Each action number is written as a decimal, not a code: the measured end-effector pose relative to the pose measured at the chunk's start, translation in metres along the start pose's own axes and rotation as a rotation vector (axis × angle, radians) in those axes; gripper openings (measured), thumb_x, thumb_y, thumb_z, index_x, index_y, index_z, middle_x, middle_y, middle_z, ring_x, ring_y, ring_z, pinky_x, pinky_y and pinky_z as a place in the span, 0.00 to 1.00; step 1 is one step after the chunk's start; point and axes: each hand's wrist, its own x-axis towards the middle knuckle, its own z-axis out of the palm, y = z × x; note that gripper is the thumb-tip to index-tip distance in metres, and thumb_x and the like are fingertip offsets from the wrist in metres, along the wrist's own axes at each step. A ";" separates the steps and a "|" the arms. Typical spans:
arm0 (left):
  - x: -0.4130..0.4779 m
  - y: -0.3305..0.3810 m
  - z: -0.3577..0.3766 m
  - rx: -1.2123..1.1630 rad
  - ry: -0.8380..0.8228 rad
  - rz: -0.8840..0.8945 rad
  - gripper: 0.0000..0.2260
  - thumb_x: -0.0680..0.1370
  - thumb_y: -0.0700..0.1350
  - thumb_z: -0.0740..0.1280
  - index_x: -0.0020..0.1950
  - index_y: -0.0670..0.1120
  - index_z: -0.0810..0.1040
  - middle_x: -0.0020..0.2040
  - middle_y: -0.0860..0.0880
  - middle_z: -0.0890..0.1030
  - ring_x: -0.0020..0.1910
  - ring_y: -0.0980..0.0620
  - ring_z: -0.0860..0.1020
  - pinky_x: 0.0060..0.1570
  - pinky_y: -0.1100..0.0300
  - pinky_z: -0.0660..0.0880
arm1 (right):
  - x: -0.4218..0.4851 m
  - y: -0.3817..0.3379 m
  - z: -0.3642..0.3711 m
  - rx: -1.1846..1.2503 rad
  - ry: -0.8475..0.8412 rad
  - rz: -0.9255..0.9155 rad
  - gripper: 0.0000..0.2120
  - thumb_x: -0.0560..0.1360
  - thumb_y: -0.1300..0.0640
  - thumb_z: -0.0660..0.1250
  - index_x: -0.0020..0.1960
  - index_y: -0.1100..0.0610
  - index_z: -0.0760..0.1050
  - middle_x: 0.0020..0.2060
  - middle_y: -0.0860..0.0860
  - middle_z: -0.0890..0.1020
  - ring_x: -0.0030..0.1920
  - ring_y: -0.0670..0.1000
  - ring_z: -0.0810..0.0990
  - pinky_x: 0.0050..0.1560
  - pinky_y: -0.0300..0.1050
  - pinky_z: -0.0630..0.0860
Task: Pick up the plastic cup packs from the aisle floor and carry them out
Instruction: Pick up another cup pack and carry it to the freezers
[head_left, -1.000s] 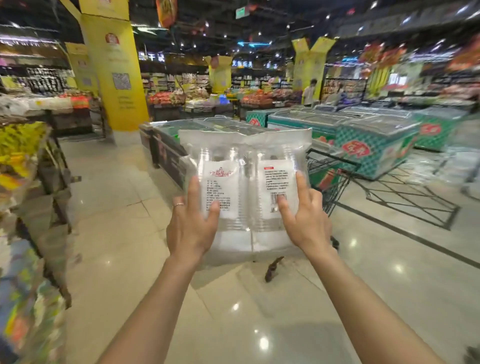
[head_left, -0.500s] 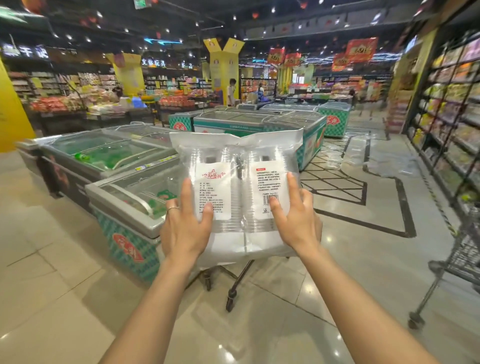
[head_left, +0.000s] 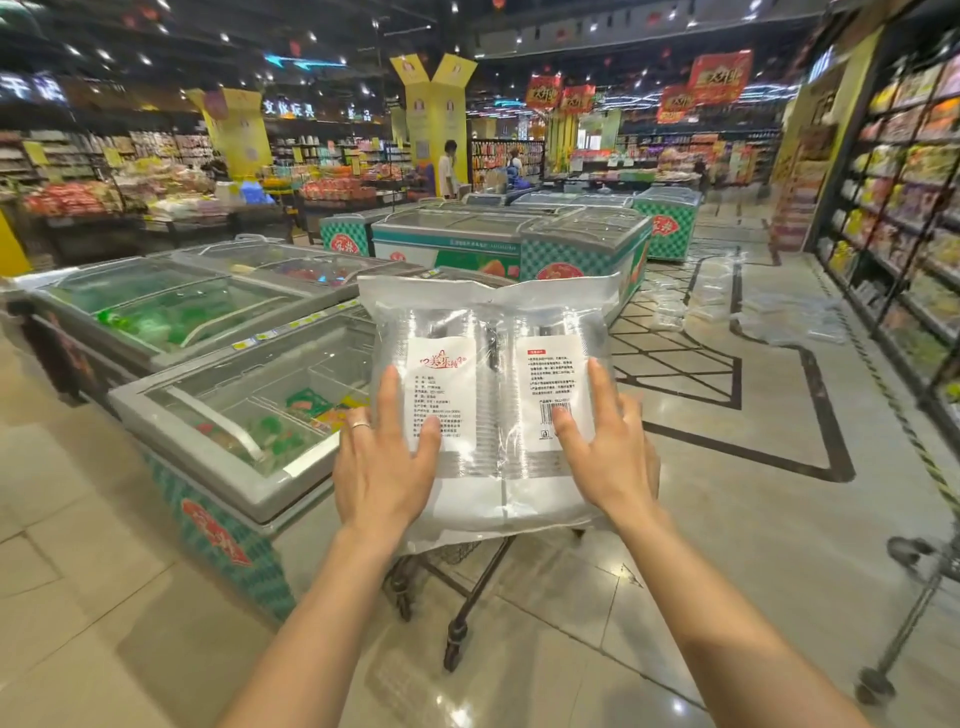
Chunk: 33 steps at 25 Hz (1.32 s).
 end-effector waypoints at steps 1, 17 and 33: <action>0.014 0.000 0.021 0.029 0.012 -0.002 0.31 0.79 0.63 0.53 0.80 0.57 0.49 0.65 0.36 0.72 0.61 0.36 0.71 0.59 0.44 0.69 | 0.020 0.010 0.013 0.003 -0.008 0.000 0.32 0.78 0.35 0.56 0.77 0.35 0.45 0.69 0.53 0.67 0.60 0.58 0.76 0.53 0.53 0.73; 0.221 0.007 0.255 0.093 0.049 -0.185 0.31 0.80 0.64 0.54 0.80 0.57 0.48 0.65 0.38 0.74 0.66 0.39 0.68 0.61 0.45 0.67 | 0.309 0.100 0.183 -0.006 -0.239 -0.140 0.32 0.79 0.35 0.52 0.78 0.38 0.42 0.73 0.57 0.63 0.63 0.59 0.74 0.54 0.54 0.74; 0.320 -0.151 0.415 0.087 0.000 -0.614 0.31 0.81 0.58 0.58 0.80 0.55 0.50 0.71 0.37 0.68 0.68 0.38 0.64 0.67 0.42 0.64 | 0.434 0.111 0.485 -0.074 -0.507 -0.397 0.34 0.78 0.33 0.48 0.79 0.44 0.46 0.68 0.55 0.71 0.63 0.55 0.70 0.60 0.53 0.69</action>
